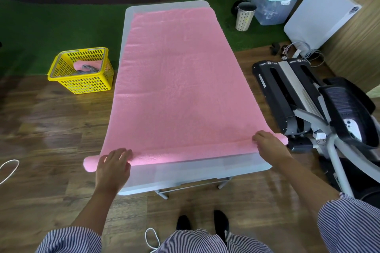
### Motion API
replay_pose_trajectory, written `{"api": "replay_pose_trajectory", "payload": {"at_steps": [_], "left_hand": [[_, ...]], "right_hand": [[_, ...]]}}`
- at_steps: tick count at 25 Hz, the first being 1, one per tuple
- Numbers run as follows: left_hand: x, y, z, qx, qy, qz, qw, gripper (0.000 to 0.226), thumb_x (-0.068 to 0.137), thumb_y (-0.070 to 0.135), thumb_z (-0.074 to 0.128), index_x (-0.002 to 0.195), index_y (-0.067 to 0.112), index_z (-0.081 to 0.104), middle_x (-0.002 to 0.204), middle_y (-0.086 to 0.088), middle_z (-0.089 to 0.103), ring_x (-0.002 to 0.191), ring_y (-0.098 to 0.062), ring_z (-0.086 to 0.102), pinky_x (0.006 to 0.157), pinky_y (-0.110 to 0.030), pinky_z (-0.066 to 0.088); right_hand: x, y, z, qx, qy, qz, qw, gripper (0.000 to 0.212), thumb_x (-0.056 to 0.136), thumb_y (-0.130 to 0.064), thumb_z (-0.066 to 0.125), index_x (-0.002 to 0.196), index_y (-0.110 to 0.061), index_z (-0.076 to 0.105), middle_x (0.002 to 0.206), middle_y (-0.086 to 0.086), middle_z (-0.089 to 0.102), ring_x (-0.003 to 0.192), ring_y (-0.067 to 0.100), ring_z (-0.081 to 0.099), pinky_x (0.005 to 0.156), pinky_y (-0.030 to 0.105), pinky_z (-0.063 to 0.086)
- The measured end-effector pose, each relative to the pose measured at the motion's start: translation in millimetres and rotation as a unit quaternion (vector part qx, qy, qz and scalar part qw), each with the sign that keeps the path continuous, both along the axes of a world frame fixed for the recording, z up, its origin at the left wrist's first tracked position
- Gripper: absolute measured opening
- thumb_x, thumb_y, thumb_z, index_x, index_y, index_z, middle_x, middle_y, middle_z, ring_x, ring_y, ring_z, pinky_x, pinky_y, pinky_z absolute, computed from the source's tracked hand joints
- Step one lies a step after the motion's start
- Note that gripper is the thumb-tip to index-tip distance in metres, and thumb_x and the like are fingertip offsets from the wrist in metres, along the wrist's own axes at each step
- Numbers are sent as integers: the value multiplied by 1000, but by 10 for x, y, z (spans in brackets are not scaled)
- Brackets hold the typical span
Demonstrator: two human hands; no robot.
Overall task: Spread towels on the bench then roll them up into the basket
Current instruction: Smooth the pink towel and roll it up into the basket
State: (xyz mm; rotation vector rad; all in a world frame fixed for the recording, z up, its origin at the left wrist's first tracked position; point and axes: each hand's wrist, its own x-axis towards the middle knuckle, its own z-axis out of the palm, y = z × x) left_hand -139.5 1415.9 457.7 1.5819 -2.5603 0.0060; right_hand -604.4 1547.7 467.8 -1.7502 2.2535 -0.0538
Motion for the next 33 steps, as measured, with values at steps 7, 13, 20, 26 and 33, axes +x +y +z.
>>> {"api": "replay_pose_trajectory", "payload": {"at_steps": [7, 13, 20, 26, 33], "left_hand": [[-134, 23, -8, 70, -11, 13, 997, 27, 65, 17, 68, 90, 12, 73, 87, -5, 73, 80, -27, 70, 77, -49, 52], [-45, -9, 49, 83, -44, -5, 996, 46, 75, 45, 32, 77, 24, 72, 75, 7, 71, 65, -20, 65, 68, -35, 48], [-91, -47, -39, 74, 67, 0, 995, 38, 75, 31, 46, 96, 11, 71, 94, -1, 71, 73, -25, 67, 63, -35, 53], [-69, 1, -67, 88, 62, -1, 994, 37, 71, 32, 48, 92, 12, 72, 85, 0, 72, 70, -25, 67, 67, -40, 53], [42, -101, -40, 96, 51, -13, 994, 44, 75, 40, 38, 94, 18, 71, 88, 3, 71, 71, -23, 67, 66, -35, 51]], "right_hand": [[85, 78, 6, 51, -9, -3, 999, 41, 87, -13, 54, 128, -12, 53, 130, 3, 52, 120, 21, 45, 111, 29, 20], [-13, 19, 94, 101, 10, 8, 995, 30, 90, -26, 47, 105, -10, 67, 107, 4, 64, 99, 20, 53, 102, 36, 39], [66, -40, 34, 15, -8, -22, 1000, 29, 89, -10, 51, 116, -7, 60, 119, 8, 60, 104, 27, 56, 101, 35, 39], [91, -18, 68, 28, -26, -33, 999, 37, 86, -17, 57, 122, -8, 58, 123, 5, 60, 111, 24, 53, 103, 30, 34], [61, 27, 53, 47, -7, 5, 999, 30, 88, -25, 52, 113, -13, 62, 112, 2, 63, 101, 25, 58, 98, 37, 40]]}}
